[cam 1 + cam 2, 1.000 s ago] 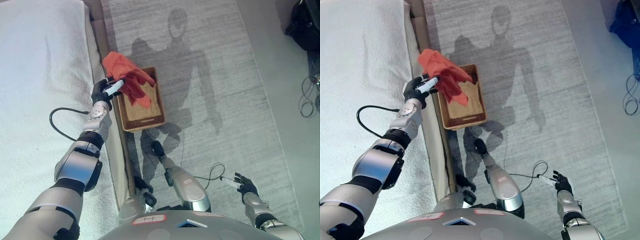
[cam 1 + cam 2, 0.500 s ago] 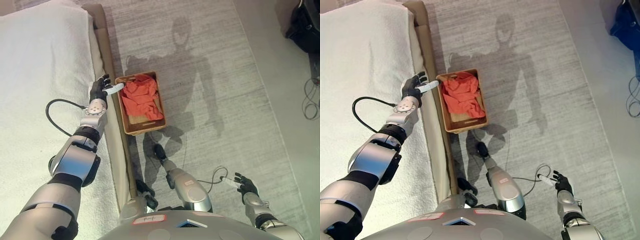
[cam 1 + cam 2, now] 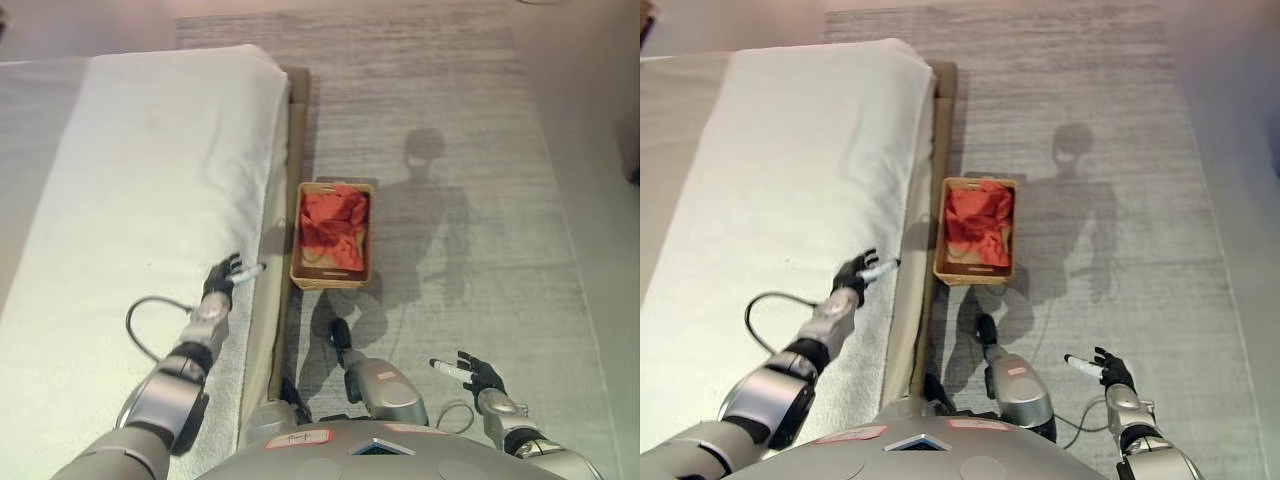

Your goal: Put the clothes on the bed into the basket.

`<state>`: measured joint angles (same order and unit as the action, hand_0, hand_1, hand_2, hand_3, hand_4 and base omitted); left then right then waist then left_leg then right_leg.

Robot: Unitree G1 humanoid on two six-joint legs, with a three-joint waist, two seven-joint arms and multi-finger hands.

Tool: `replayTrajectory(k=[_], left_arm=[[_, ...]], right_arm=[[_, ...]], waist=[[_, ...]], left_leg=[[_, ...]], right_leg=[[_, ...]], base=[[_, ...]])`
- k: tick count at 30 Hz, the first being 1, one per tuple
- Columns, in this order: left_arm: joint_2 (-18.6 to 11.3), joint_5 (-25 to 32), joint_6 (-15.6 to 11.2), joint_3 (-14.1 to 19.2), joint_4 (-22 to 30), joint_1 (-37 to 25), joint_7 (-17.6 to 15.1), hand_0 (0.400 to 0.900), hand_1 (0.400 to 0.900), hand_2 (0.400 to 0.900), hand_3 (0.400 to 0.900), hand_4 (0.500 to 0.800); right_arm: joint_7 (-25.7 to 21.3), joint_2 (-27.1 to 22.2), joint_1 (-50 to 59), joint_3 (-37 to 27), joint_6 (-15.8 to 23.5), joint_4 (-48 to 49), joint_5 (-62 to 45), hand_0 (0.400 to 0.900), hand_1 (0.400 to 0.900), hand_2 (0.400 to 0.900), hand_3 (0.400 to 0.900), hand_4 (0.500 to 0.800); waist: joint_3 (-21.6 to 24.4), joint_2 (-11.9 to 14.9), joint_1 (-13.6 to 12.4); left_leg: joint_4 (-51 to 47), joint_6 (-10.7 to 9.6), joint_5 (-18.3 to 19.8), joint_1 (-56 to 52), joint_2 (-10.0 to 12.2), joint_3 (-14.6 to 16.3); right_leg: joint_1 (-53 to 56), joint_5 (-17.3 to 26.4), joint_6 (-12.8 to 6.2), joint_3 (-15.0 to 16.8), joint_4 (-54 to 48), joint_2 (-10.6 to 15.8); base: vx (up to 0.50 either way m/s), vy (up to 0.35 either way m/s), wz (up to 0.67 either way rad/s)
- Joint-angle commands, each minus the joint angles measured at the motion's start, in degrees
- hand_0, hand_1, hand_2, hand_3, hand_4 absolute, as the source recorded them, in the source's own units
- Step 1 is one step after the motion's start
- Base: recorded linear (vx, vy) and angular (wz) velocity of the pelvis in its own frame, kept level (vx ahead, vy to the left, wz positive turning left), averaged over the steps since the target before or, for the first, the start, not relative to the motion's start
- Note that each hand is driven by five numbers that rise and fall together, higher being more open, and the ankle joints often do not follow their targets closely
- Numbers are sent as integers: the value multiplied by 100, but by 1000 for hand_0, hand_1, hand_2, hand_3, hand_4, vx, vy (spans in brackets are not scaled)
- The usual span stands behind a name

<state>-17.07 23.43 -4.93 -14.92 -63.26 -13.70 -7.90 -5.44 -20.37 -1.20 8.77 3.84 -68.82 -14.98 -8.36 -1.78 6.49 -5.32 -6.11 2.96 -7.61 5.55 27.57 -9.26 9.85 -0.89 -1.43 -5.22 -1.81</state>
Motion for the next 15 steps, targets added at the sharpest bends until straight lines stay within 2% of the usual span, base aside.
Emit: replayTrajectory(k=[1, 2, 4, 6, 7, 8, 9, 10, 11, 13, 15], left_arm=[[-157, -528, -322, 145, 288, 115, 157, 900, 900, 900, 900, 800], [-123, -632, -284, 222, 305, 459, 223, 900, 900, 900, 900, 800], [-89, -762, -263, 217, 230, 645, 280, 900, 900, 900, 900, 800], [9, -1228, -213, 123, -66, 905, 334, 900, 900, 900, 900, 800], [9, -1228, -213, 123, -66, 905, 334, 900, 900, 900, 900, 800], [84, -1579, -186, 74, -322, 972, 284, 900, 900, 900, 900, 800], [131, -1647, -140, 131, -541, 1012, 303, 900, 900, 900, 900, 800], [131, -1647, -140, 131, -541, 1012, 303, 900, 900, 900, 900, 800], [235, -1773, -71, 222, -923, 1056, 306, 900, 900, 900, 900, 800], [301, -2053, -1, 193, -1157, 1090, 357, 900, 900, 900, 900, 800], [296, -2203, -8, 166, -1178, 1111, 314, 900, 900, 900, 900, 800]], right_arm=[[-6, -218, 91, -131, 28, -347, 148, 900, 900, 900, 900, 800], [6, -196, 122, -182, 11, -412, 163, 900, 900, 900, 900, 800], [-8, -209, 164, -188, -9, -448, 192, 900, 900, 900, 900, 800], [14, -173, 248, -163, -48, -546, 297, 900, 900, 900, 900, 800], [13, -173, 248, -163, -48, -546, 297, 900, 900, 900, 900, 800], [-6, -136, 306, -148, -52, -558, 309, 900, 900, 900, 900, 800], [-9, -106, 323, -140, -48, -558, 291, 900, 900, 900, 900, 800], [-9, -106, 323, -140, -48, -558, 291, 900, 900, 900, 900, 800], [3, -32, 356, -69, -54, -544, 311, 900, 900, 900, 900, 800], [24, 19, 405, 11, -82, -518, 381, 900, 900, 900, 900, 800], [47, 44, 424, 91, -90, -514, 465, 900, 900, 900, 900, 800]], waist=[[145, -193, -159], [190, -159, -277], [209, -163, -336], [263, -160, -451], [266, -160, -451], [276, -149, -511], [289, -140, -530], [291, -140, -530], [320, -121, -560], [346, -109, -580], [369, -90, -595]], left_leg=[[32, -186, -248, 124, 362, -310], [32, -127, -329, 137, 325, -348], [32, -106, -320, 110, 301, -398], [32, -55, -291, 59, 249, -538], [32, -55, -291, 62, 249, -537], [32, -23, -279, 35, 208, -630], [32, -7, -279, 21, 191, -667], [32, -7, -279, 23, 191, -667], [32, 21, -249, -21, 165, -715], [32, 42, -216, -58, 137, -732], [32, 65, -194, -82, 111, -762]], right_leg=[[602, -736, -693, -35, 26, 555], [620, -689, -667, -92, 50, 589], [678, -705, -674, -124, 62, 620], [817, -742, -695, -244, 81, 692], [813, -742, -695, -244, 81, 692], [885, -772, -703, -320, 111, 729], [910, -793, -707, -344, 131, 743], [907, -793, -707, -343, 132, 743], [981, -805, -707, -394, 137, 781], [1038, -821, -710, -424, 151, 801], [1075, -839, -710, -444, 176, 815]], base=[[-126, 25, 29], [-126, 25, 29], [-97, 53, 28], [-79, 76, 39], [-67, 59, 36], [-61, 61, 28], [-61, 61, 28], [-44, 53, 17], [-37, 50, 13], [-35, 56, 13], [-8, 27, 8]])
